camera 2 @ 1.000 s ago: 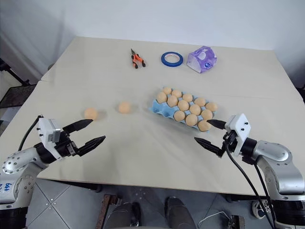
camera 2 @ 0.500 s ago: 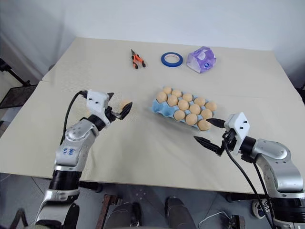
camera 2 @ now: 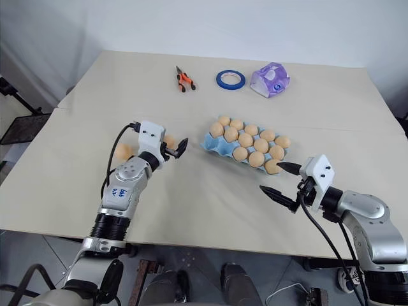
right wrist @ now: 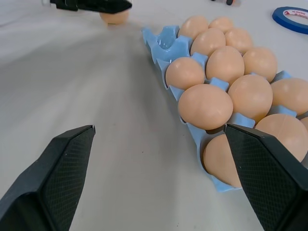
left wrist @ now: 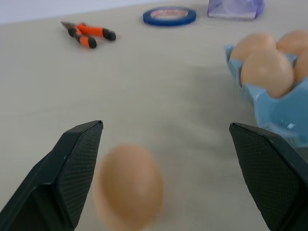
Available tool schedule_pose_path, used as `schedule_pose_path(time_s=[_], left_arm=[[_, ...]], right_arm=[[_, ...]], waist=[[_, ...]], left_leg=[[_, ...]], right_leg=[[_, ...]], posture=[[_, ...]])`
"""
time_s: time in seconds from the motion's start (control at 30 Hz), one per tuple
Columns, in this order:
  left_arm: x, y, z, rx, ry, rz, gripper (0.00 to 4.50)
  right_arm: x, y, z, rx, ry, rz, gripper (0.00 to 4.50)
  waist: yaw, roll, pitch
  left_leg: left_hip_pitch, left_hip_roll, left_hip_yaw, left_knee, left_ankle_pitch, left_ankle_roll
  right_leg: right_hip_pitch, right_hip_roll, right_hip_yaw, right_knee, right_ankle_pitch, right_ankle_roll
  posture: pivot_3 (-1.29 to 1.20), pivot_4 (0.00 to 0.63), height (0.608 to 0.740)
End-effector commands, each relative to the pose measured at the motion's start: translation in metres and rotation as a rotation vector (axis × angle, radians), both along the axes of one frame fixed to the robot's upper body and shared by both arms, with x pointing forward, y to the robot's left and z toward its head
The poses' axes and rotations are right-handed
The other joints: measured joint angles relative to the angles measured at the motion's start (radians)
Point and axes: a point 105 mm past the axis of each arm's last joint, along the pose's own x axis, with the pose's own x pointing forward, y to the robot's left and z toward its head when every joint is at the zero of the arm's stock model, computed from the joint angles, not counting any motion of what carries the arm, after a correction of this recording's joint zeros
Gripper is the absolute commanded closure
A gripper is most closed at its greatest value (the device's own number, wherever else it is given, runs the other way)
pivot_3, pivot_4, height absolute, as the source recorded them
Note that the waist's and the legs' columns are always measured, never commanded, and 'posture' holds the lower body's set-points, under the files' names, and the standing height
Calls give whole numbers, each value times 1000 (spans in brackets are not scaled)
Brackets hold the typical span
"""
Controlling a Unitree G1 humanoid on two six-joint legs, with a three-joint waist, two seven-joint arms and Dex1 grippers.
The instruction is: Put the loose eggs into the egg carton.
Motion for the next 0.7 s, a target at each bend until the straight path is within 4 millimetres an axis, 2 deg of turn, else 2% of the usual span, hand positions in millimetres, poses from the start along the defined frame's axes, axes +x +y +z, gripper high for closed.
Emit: schedule_pose_path(time_s=[0.03,0.2,0.37,0.47,0.7], left_arm=[[7,2,3,24,-4,47,15],[9,-2,-6,14,41,46,15],[14,-9,-8,1,49,3,15],[15,-11,-6,-17,49,-22,570],[16,-9,-3,13,33,-34,2686]], right_arm=[[-3,0,12,2,-47,2,0],[-3,0,12,0,-45,6,0],[-1,0,13,-3,-46,7,0],[-1,0,13,-3,-47,6,0],[-3,-2,12,-4,-42,-6,0]], waist=[[1,0,0],[9,0,0],[18,0,0],[18,0,0],[18,0,0]], left_leg=[[0,0,0,0,0,0],[0,0,0,0,0,0],[-1,0,0,0,0,0],[-1,0,1,0,0,0],[-1,0,1,0,0,0]], right_leg=[[0,0,0,0,0,0],[-1,0,0,0,0,0],[-1,0,0,0,0,0],[-1,0,0,0,0,0],[-2,0,0,0,0,0]], posture=[[0,150,740],[0,150,740],[0,150,740],[0,150,740],[0,150,740]])
